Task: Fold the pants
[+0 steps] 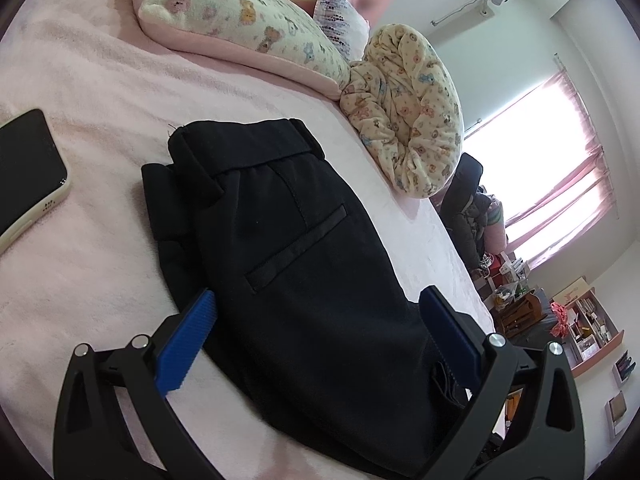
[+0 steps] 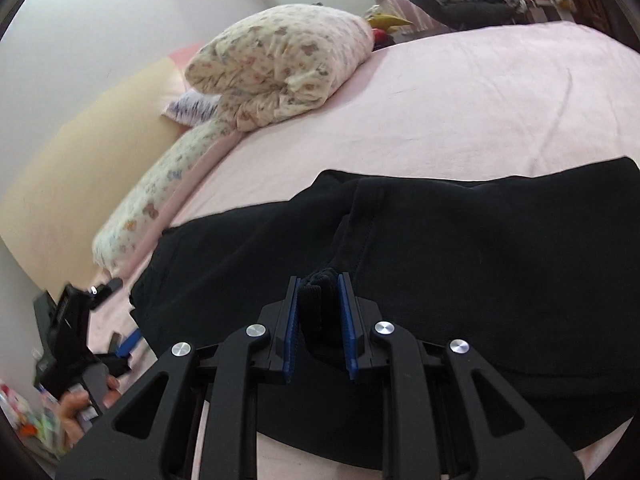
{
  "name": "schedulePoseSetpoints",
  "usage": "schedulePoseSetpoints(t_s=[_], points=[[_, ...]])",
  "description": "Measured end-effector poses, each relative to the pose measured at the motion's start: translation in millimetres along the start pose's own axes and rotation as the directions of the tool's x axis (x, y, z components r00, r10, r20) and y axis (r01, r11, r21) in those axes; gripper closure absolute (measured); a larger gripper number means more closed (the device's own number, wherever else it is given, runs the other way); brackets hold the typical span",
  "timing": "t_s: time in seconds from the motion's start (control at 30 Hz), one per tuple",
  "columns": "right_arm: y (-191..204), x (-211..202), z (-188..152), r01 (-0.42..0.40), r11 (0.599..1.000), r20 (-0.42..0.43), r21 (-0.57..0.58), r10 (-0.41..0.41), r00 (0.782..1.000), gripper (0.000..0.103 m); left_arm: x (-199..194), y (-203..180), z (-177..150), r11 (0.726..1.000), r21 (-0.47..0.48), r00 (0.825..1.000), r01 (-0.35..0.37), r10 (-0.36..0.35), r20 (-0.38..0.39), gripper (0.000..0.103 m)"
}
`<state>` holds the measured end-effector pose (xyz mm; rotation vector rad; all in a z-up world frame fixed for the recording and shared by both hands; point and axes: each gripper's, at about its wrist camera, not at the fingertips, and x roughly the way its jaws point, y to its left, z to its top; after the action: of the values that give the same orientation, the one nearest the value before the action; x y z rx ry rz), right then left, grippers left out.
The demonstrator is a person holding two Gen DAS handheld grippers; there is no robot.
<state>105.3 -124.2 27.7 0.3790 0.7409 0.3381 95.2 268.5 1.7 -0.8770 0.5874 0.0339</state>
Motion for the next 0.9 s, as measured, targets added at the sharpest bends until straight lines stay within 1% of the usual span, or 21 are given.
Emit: schedulePoseSetpoints(t_s=[0.03,0.07,0.1,0.13,0.17,0.2,0.23,0.27,0.3,0.33,0.37,0.43,0.47,0.5,0.57,0.6,0.7,0.83,0.9], points=[[7,7,-4,0.042,0.997,-0.027,-0.063,-0.043,0.999,0.083,0,0,0,1.000,0.004,1.000,-0.003,0.003,-0.001,0.002],[10,10,-6,0.063,0.993,-0.044,-0.102,-0.068,0.997,0.082,-1,0,-1,1.000,0.005,1.000,-0.004,0.004,-0.001,0.002],[16,15,-12,0.096,0.981,-0.071,-0.169,-0.109,0.991,0.081,-1,0,0,1.000,0.005,1.000,-0.003,0.003,-0.001,0.002],[21,16,-17,0.109,0.971,-0.084,-0.215,-0.129,0.988,0.062,-1,0,0,1.000,0.004,1.000,-0.002,0.002,-0.001,0.002],[25,16,-21,0.108,0.964,-0.096,-0.245,-0.135,0.986,0.053,-1,0,0,1.000,0.003,1.000,-0.001,0.001,-0.002,0.002],[31,14,-26,0.101,0.952,-0.100,-0.290,-0.136,0.986,0.049,0,0,0,1.000,0.002,1.000,0.000,0.000,-0.003,0.002],[38,9,-32,0.097,0.938,-0.085,-0.334,-0.132,0.988,0.049,0,0,0,1.000,0.002,1.000,0.000,0.000,-0.003,0.002],[41,2,-35,0.073,0.934,-0.071,-0.350,-0.105,0.992,0.050,0,0,0,1.000,0.002,1.000,0.000,0.000,-0.003,0.002],[42,-4,-37,0.054,0.934,-0.058,-0.353,-0.079,0.995,0.054,-1,0,0,1.000,0.002,1.000,0.001,-0.001,-0.001,0.002],[42,-15,-38,0.042,0.935,-0.017,-0.351,-0.051,0.999,0.057,-1,0,0,1.000,0.001,1.000,0.003,-0.003,0.001,0.002],[41,-21,-38,0.051,0.935,0.012,-0.351,-0.050,0.999,0.058,0,0,1,1.000,0.000,1.000,0.005,-0.005,0.002,0.002],[39,-24,-37,0.080,0.930,0.036,-0.359,-0.071,0.997,0.061,0,1,0,1.000,-0.005,1.000,0.009,-0.009,0.005,0.002],[38,-22,-35,0.090,0.929,0.030,-0.359,-0.084,0.996,0.062,-1,1,0,1.000,-0.005,1.000,0.010,-0.010,0.005,0.002],[34,-18,-34,0.092,0.935,0.013,-0.341,-0.093,0.996,0.065,-1,1,0,1.000,-0.004,1.000,0.010,-0.010,0.004,0.002],[31,-8,-29,0.105,0.941,0.004,-0.320,-0.110,0.994,0.068,0,1,0,1.000,-0.003,1.000,0.010,-0.010,0.002,0.002],[28,-2,-27,0.114,0.945,-0.009,-0.307,-0.123,0.992,0.070,0,1,0,1.000,-0.004,1.000,0.009,-0.009,0.001,0.002],[15,13,-26,0.096,0.964,-0.078,-0.249,-0.119,0.990,0.072,1,1,0,1.000,-0.005,1.000,0.011,-0.011,-0.002,0.002],[17,9,-28,0.082,0.959,-0.069,-0.271,-0.104,0.992,0.072,1,2,1,1.000,-0.009,1.000,0.012,-0.012,-0.003,0.002],[19,14,-28,0.104,0.950,-0.074,-0.294,-0.132,0.989,0.072,1,2,1,1.000,-0.015,1.000,0.015,-0.015,-0.003,0.002]])
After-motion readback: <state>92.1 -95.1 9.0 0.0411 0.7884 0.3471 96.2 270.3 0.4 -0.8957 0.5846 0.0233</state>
